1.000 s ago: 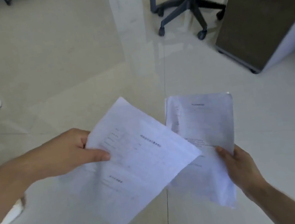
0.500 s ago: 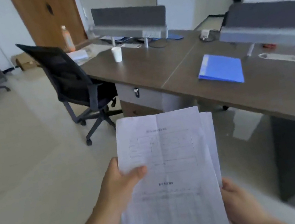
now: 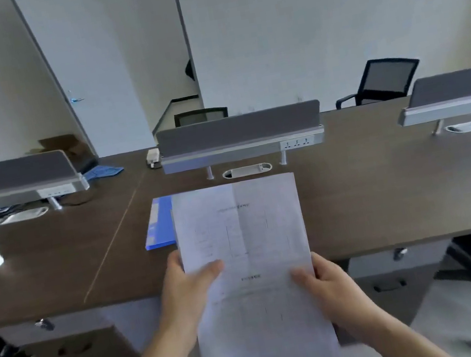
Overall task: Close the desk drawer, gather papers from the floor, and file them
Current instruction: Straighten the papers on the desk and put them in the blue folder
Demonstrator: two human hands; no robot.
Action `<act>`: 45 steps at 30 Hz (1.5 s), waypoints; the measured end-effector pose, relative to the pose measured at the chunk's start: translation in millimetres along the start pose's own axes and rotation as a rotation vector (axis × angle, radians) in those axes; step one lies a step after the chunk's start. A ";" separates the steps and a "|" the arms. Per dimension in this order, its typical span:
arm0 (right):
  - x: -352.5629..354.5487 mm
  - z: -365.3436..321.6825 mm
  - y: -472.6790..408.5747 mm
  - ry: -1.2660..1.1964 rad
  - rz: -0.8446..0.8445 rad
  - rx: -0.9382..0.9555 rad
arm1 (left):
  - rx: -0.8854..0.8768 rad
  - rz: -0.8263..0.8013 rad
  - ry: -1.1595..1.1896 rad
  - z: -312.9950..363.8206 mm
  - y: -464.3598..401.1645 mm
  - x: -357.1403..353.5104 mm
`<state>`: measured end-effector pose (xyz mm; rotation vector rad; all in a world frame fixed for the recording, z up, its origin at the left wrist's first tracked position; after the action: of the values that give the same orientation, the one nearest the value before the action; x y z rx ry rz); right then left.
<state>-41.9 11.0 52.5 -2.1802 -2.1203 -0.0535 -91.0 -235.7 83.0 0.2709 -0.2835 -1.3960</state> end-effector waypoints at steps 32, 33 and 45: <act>216.4 207.8 -427.5 -0.010 0.216 0.062 | 0.076 -0.012 0.022 -6.8 -403.6 -325.1; 219.5 209.7 -429.3 -0.007 0.237 0.057 | 0.070 -0.008 0.028 -5.8 -405.6 -324.5; 223.7 220.5 -434.8 0.092 0.237 -0.037 | 0.175 -0.049 -0.025 -1.4 -413.0 -333.3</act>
<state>-479.1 265.9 -125.1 -2.3833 -1.8150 -0.1714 -522.4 29.9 -75.2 0.4069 -0.4228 -1.4251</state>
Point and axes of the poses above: each hand's wrist, its own y-axis away from the middle knuckle, its own x-axis out of the back of the hand, z = x × y, the point moved 7 cm from there along -y, towards the middle knuckle, and after that the axes turned 15 degrees about x, right-handed, at the moved point
